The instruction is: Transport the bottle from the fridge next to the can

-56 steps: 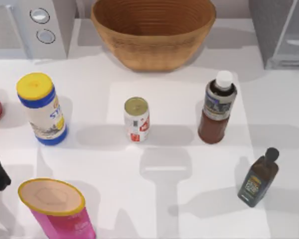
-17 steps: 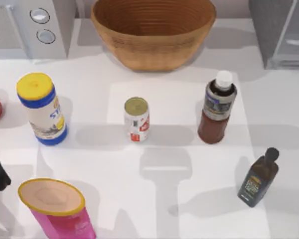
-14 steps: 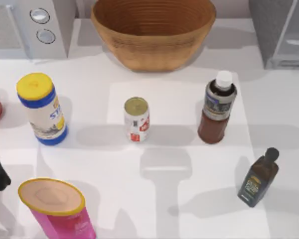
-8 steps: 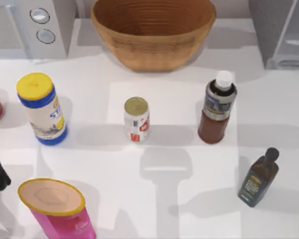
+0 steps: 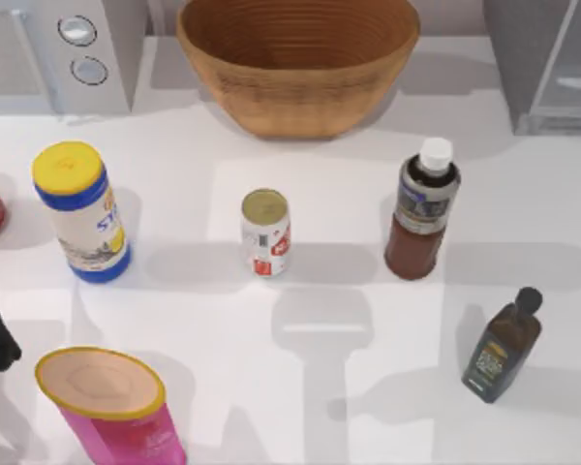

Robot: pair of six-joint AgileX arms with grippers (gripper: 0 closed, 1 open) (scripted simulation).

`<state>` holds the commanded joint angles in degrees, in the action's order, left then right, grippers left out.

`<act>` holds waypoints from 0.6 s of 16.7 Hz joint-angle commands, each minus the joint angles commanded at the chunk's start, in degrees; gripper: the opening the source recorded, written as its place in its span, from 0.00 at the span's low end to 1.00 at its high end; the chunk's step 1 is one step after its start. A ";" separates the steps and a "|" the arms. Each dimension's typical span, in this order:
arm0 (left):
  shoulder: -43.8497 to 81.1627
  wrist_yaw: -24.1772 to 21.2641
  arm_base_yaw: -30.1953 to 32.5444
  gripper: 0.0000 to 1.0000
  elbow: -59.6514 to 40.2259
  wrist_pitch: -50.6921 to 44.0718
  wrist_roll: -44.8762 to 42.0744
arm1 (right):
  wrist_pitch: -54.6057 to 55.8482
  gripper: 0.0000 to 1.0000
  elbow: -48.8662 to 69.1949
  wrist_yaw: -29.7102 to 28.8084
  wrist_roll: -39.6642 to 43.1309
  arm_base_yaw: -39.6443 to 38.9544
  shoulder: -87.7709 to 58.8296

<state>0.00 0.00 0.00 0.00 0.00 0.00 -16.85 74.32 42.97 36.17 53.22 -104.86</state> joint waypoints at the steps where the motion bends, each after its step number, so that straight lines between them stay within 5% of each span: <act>1: 0.00 0.00 0.00 1.00 0.00 0.00 0.00 | 0.00 1.00 0.00 0.00 0.00 0.00 0.00; 6: 0.00 0.00 0.00 1.00 0.00 0.00 0.00 | 1.15 1.00 -0.99 -1.74 -1.50 -1.24 0.85; 10: 0.00 0.00 0.00 1.00 0.00 0.00 0.00 | 5.38 1.00 -4.15 -10.25 -9.00 -12.04 2.92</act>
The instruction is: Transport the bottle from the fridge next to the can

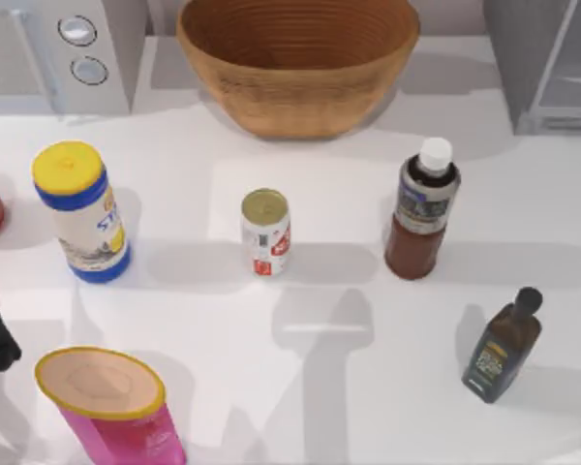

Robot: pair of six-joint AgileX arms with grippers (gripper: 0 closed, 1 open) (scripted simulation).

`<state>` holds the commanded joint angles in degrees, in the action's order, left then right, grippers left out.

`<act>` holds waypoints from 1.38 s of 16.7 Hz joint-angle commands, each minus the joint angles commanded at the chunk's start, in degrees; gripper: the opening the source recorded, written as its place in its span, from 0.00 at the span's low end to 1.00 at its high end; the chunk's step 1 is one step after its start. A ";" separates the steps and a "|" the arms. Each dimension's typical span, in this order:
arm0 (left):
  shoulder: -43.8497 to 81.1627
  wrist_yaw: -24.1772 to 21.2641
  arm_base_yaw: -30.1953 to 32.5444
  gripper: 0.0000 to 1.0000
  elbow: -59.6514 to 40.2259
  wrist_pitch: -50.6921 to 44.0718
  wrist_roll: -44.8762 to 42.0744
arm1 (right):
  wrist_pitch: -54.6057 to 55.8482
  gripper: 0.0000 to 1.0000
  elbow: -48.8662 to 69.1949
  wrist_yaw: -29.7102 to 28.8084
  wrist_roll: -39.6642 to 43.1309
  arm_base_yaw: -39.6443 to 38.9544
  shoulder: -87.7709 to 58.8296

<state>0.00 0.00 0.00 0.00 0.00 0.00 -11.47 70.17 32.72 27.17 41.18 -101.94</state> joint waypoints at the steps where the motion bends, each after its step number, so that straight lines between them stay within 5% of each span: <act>1: 0.00 0.00 0.00 1.00 0.00 0.00 0.00 | 1.37 1.00 -1.15 -2.90 -2.49 -3.98 0.72; 10: 0.00 0.00 0.00 1.00 0.00 0.00 0.00 | 13.43 1.00 -12.21 -29.09 -24.77 -37.63 8.43; 18: 0.00 0.00 0.00 1.00 0.00 0.00 0.00 | 14.28 1.00 -12.58 -31.65 -26.58 -38.87 8.31; 23: 0.00 0.00 0.00 1.00 0.00 0.00 0.00 | 12.38 1.00 -2.48 -31.79 -26.77 -38.82 -0.02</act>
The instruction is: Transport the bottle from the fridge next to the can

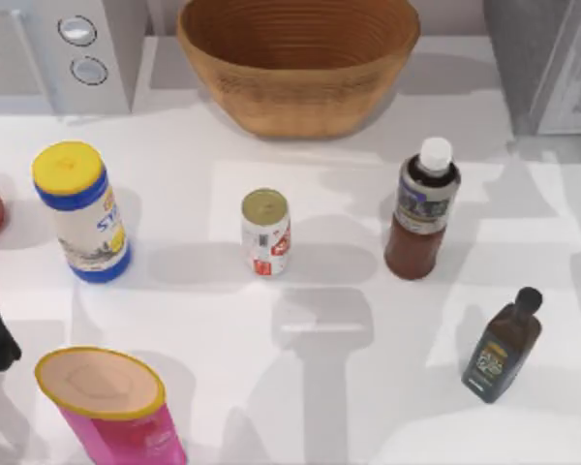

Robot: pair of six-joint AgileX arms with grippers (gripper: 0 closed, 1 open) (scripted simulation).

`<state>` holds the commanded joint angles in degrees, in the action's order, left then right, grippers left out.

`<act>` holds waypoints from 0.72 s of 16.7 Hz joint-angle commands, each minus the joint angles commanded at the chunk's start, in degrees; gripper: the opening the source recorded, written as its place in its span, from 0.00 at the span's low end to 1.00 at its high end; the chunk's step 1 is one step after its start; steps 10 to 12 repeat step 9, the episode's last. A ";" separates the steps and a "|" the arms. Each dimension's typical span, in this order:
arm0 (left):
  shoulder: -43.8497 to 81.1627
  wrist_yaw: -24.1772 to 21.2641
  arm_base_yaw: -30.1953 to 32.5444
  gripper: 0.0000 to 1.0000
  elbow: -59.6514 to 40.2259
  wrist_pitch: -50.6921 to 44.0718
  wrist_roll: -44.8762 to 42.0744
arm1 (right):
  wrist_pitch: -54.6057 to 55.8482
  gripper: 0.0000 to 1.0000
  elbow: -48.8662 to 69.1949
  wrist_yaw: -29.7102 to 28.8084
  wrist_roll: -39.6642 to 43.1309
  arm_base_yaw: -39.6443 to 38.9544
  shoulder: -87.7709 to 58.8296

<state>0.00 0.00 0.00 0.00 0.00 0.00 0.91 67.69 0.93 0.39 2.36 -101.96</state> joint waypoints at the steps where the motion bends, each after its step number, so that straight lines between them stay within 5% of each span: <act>1: 0.00 0.00 0.00 1.00 0.00 0.00 0.00 | -0.56 1.00 2.57 -0.03 0.00 -0.02 -2.11; 12: 0.00 0.00 0.00 1.00 0.00 0.00 0.00 | -3.22 1.00 14.89 -0.21 0.09 -0.22 -11.61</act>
